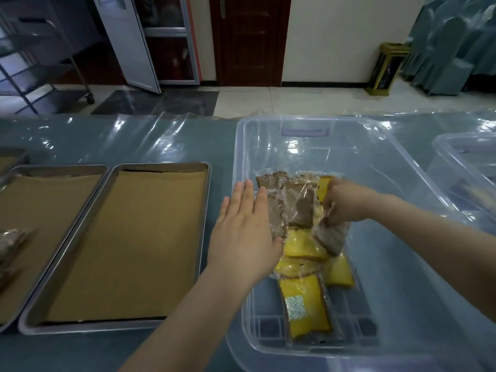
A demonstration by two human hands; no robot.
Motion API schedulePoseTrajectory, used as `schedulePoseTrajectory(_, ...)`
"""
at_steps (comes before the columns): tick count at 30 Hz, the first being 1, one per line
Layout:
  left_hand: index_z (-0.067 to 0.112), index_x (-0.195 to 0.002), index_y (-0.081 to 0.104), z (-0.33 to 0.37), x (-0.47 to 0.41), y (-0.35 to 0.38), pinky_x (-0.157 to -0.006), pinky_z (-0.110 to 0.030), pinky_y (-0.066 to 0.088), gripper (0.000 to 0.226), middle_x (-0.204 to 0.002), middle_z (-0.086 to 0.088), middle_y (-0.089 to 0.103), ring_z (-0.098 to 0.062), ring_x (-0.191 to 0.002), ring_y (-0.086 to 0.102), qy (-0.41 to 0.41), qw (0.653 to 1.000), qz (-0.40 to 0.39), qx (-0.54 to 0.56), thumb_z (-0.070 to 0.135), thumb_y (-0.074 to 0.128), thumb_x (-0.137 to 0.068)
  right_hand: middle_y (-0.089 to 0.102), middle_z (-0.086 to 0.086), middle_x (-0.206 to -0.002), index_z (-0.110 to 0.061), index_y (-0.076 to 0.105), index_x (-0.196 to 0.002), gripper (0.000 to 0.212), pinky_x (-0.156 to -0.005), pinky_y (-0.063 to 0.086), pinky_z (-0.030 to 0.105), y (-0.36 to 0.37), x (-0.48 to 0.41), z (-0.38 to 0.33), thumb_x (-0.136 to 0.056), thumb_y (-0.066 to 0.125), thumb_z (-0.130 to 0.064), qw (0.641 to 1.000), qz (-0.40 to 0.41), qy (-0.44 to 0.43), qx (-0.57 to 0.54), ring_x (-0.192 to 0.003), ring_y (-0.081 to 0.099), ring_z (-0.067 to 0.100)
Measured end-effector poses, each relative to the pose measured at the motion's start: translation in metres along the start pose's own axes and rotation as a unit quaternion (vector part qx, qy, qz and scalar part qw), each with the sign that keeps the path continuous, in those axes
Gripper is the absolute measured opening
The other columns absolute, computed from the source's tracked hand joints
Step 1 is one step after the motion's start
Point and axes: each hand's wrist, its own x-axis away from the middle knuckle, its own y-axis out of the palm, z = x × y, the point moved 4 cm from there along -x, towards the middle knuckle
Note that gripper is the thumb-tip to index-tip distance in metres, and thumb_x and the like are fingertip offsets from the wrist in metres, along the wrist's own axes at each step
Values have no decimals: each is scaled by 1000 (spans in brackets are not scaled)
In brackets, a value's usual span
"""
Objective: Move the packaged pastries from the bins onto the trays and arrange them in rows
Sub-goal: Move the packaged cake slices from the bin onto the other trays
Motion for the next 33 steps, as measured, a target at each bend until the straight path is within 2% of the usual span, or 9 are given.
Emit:
schedulePoseTrajectory(2, 19, -148, -8, 0, 0, 0, -109, -32, -14, 81, -156, -5, -16, -17, -141, -20, 1, 1000, -2, -6, 45, 44, -91, 52, 7, -120, -22, 70, -95, 42, -98, 35, 32, -13, -10, -5, -72, 69, -57, 999, 15, -5, -35, -121, 41, 25)
schedulePoseTrajectory(8, 17, -149, 1, 2, 1, -1, -109, -32, -14, 78, -157, -7, -11, -20, -142, -17, 5, 999, 6, -38, 43, 46, -90, 40, 16, -144, -15, 62, -112, 65, -109, 22, 45, -4, -60, -42, -81, 48, -70, 993, 21, 36, -114, -137, 24, 32)
schedulePoseTrajectory(11, 18, -149, 1, 1, 1, 0, -108, -31, -15, 79, -157, -7, -10, -20, -142, -17, 5, 999, 7, -44, 42, 47, -89, 16, 15, -155, -12, 32, -141, 103, -114, 13, 55, 22, -72, -55, -66, 62, -75, 989, 7, 90, -116, -144, 3, 38)
schedulePoseTrajectory(16, 17, -149, 2, 0, 2, 0, -108, -32, -15, 79, -158, -6, -3, -19, -143, -14, 13, 998, 11, -53, 43, 47, -89, 33, 17, -146, -23, 2, -146, 121, -110, 11, 65, 36, -63, -67, -56, 66, -75, 990, 99, 65, -82, -137, 25, 38)
schedulePoseTrajectory(18, 17, -149, 1, 0, 2, 0, -107, -32, -16, 79, -158, -5, -2, -19, -143, -14, 15, 998, 9, -62, 45, 45, -89, 36, 13, -144, -16, 16, -145, 118, -109, 10, 66, 40, -55, -70, -55, 60, -79, 994, 80, 57, -39, -135, 29, 34)
schedulePoseTrajectory(21, 17, -149, 2, 1, 3, 0, -107, -33, -16, 77, -158, -5, -1, -19, -143, -14, 14, 997, 10, -72, 45, 43, -90, 40, 10, -141, -22, 40, -132, 97, -109, 11, 63, 54, -41, -72, -56, 61, -79, 998, 17, 30, -52, -134, 31, 32)
schedulePoseTrajectory(26, 18, -149, 4, 1, 3, 0, -108, -33, -16, 74, -158, -3, -1, -19, -143, -14, 11, 997, 5, -75, 44, 42, -91, 51, 4, -135, -26, 46, -127, 86, -105, 32, 56, 55, -35, -77, -58, 73, -69, 991, -71, -17, -114, -123, 45, 30)
schedulePoseTrajectory(30, 18, -148, 8, 2, 3, -2, -110, -34, -14, 73, -158, -4, 3, -19, -143, -12, 10, 998, 6, -67, 43, 44, -90, 20, 7, -155, -34, 52, -118, 73, -109, 7, 64, 38, -50, -62, -58, 73, -67, 997, 5, 10, -80, -143, 4, 37)
schedulePoseTrajectory(33, 18, -148, 10, 1, 3, -2, -109, -34, -13, 72, -158, -4, 4, -20, -143, -11, 12, 997, 7, -73, 42, 44, -90, -1, 3, -160, -38, 36, -140, 96, -110, 10, 64, 35, -59, -36, -57, 77, -64, 988, 24, 77, -133, -144, -2, 39)
